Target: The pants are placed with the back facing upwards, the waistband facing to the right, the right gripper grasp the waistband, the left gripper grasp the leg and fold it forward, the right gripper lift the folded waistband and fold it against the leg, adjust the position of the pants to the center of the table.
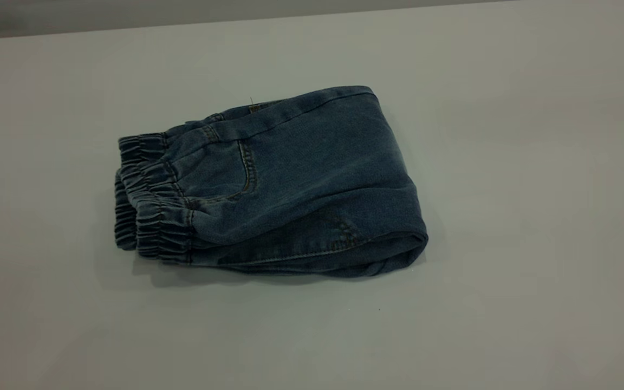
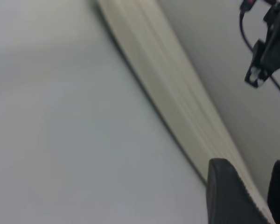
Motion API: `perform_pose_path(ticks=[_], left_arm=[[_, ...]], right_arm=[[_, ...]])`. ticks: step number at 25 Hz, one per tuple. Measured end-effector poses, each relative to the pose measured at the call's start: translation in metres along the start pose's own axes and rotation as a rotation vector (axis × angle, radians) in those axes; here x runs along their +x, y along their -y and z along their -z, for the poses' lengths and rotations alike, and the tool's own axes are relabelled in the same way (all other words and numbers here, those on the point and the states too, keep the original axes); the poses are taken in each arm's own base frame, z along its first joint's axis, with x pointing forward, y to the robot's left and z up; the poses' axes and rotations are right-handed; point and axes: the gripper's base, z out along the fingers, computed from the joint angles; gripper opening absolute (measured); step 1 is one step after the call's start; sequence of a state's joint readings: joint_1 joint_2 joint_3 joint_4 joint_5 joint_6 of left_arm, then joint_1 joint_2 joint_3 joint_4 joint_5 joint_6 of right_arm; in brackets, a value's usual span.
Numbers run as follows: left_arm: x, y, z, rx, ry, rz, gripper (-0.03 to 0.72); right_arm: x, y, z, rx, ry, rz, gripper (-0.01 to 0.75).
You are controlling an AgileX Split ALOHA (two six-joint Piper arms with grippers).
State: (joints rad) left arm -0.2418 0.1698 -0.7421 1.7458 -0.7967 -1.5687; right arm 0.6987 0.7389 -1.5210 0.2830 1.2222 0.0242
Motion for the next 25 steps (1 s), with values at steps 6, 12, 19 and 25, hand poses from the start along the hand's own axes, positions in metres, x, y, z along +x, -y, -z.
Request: perform_pose_path(ticks=[6,12,19,25], left_arm=[[-0.003,0.013,0.004,0.109,0.011,-0.014,0.239],[-0.002,0.026,0.006,0.26,0.01,-0.015,0.239],[-0.002,0.029,0.007,0.284,0.01,-0.014,0.239],[-0.002,0.024,0.006,0.235,0.011,-0.01,0.239]], right_arm=[[0.058,0.001,0.016,-0.011,-0.032,-0.02,0.405],[0.109,0.01,0.012,0.011,-0.091,-0.028,0.405],[0.169,0.036,-0.004,0.163,-0.191,0.021,0.405],[0.207,0.051,-0.028,0.204,-0.205,0.028,0.405]])
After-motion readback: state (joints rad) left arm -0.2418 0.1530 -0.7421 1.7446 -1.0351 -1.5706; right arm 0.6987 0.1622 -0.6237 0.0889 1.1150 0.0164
